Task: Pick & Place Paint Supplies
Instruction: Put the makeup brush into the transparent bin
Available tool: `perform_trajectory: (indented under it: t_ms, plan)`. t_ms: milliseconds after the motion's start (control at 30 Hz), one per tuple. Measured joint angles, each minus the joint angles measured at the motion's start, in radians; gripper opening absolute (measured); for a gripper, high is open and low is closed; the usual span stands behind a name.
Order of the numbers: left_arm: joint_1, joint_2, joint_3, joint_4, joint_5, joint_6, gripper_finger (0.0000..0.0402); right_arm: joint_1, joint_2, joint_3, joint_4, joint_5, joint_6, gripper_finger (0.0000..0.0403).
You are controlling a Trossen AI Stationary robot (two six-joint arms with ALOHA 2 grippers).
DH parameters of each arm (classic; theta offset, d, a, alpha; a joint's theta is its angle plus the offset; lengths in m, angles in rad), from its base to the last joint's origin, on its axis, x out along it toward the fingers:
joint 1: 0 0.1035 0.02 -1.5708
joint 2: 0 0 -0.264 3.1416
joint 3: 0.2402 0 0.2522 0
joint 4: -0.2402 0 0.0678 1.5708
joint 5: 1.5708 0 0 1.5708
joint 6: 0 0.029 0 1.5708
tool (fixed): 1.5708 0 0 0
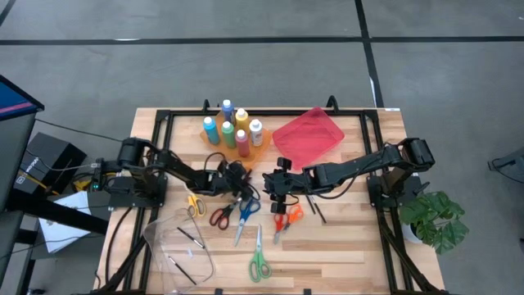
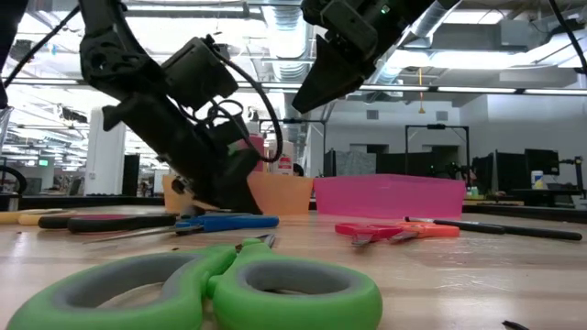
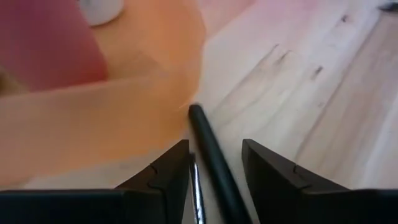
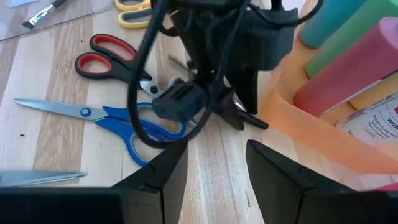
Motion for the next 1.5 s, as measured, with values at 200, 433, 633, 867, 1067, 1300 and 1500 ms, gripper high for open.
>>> perform_trajectory:
  t_ms: [200,433,633,867,1067,1300,1500]
  plan:
    - [0.000,-0.010,-0.001,-0.041,-0.015,-0.039,0.0140,0.000,0.000,0.000,-0.002,0.000,0.000,0.0159]
    - [0.000,-0.011,-0.001,-0.055,0.005,-0.068,0.0105,0.000,0.000,0.000,-0.006,0.000,0.000,0.0159]
    - [-0.004,-0.012,-0.001,-0.064,0.007,-0.091,0.0037,0.000,0.000,0.000,-0.005,0.000,0.000,0.0159]
    - [-0.031,-0.010,-0.003,-0.021,0.034,-0.109,0.0039,0.000,0.000,0.000,-0.005,0.000,0.000,0.0159]
    - [-0.072,-0.061,-0.005,-0.006,0.054,-0.095,0.0039,0.001,0.000,0.000,-0.012,0.000,0.000,0.0159]
    - [-0.131,-0.189,-0.004,0.000,0.037,-0.041,0.0039,0.002,0.000,0.000,-0.069,0.000,0.051,0.0159]
    - [-0.176,-0.280,-0.004,-0.001,0.030,0.021,0.0039,0.002,0.000,0.000,-0.072,0.000,0.052,0.0159]
